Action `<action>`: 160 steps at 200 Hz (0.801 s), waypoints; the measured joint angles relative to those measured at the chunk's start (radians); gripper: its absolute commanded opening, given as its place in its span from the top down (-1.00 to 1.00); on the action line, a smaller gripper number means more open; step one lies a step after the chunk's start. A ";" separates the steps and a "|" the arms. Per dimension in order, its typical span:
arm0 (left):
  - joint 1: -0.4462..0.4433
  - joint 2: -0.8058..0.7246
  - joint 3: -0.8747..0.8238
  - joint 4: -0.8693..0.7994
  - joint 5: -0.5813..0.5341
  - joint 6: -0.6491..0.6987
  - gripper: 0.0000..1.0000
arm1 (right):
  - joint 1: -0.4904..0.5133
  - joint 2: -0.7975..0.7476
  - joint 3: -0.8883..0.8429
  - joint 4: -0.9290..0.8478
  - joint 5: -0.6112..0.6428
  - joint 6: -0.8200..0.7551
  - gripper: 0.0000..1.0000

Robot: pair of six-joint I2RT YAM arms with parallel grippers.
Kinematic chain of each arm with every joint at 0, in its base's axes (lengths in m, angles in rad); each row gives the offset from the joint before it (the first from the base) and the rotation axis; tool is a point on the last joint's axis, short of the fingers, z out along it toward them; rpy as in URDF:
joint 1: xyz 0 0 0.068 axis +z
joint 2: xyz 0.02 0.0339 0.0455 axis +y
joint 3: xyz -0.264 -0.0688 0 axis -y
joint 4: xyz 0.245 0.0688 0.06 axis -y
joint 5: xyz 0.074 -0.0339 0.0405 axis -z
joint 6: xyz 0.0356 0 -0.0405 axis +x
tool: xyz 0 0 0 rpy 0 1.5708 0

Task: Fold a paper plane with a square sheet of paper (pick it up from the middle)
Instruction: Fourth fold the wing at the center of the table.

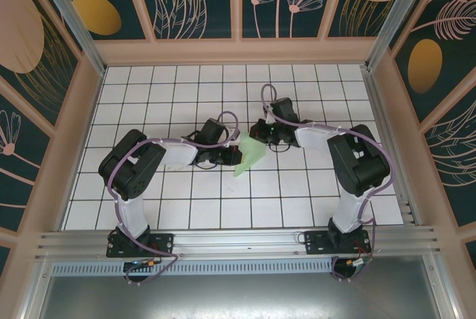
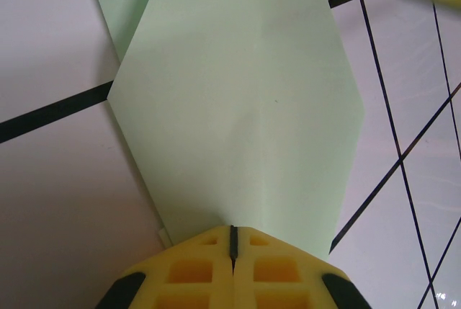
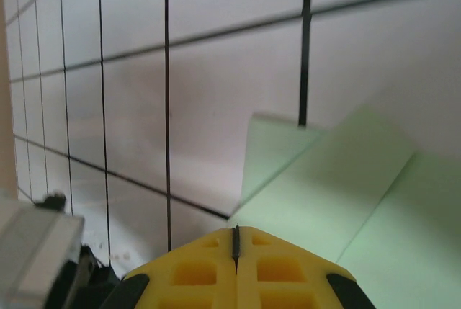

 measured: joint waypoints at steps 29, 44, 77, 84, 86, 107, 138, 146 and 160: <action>0.000 0.000 0.000 0.000 0.000 0.000 1.00 | 0.018 0.027 -0.028 0.025 -0.018 0.036 1.00; 0.000 -0.001 0.000 0.000 0.000 0.000 1.00 | 0.021 0.049 -0.030 0.032 -0.018 0.046 1.00; 0.000 -0.001 0.003 -0.002 0.000 -0.001 1.00 | 0.024 0.082 -0.032 0.039 -0.014 0.063 1.00; 0.000 -0.002 0.003 -0.004 -0.001 -0.001 1.00 | 0.025 0.082 -0.032 0.039 -0.011 0.063 1.00; 0.000 -0.002 0.004 -0.005 -0.001 -0.001 1.00 | 0.025 0.082 -0.032 0.039 -0.011 0.063 1.00; -0.001 -0.003 0.012 -0.020 -0.006 -0.003 1.00 | 0.027 0.082 -0.032 0.035 -0.004 0.062 1.00; -0.002 -0.024 0.034 -0.087 -0.041 -0.006 0.90 | 0.029 0.084 -0.022 0.016 0.006 0.061 1.00; -0.002 -0.036 0.040 -0.111 -0.051 -0.008 0.83 | 0.029 0.085 -0.018 0.009 0.008 0.061 1.00; -0.002 -0.055 0.062 -0.137 -0.069 -0.012 0.81 | 0.029 0.087 -0.011 -0.002 0.008 0.061 1.00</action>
